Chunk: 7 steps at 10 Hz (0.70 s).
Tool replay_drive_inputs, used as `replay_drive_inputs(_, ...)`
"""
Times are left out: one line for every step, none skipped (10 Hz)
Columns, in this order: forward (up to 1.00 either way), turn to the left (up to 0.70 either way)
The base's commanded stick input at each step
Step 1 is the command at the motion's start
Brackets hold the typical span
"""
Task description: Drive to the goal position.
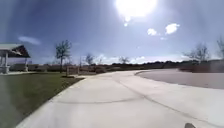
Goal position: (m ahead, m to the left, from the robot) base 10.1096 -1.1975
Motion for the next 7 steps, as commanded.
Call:
replay_drive_inputs(1.00,0.00)
replay_drive_inputs(1.00,0.00)
replay_drive_inputs(1.00,0.00)
replay_drive_inputs(1.00,0.00)
replay_drive_inputs(1.00,0.00)
replay_drive_inputs(1.00,0.00)
replay_drive_inputs(1.00,0.00)
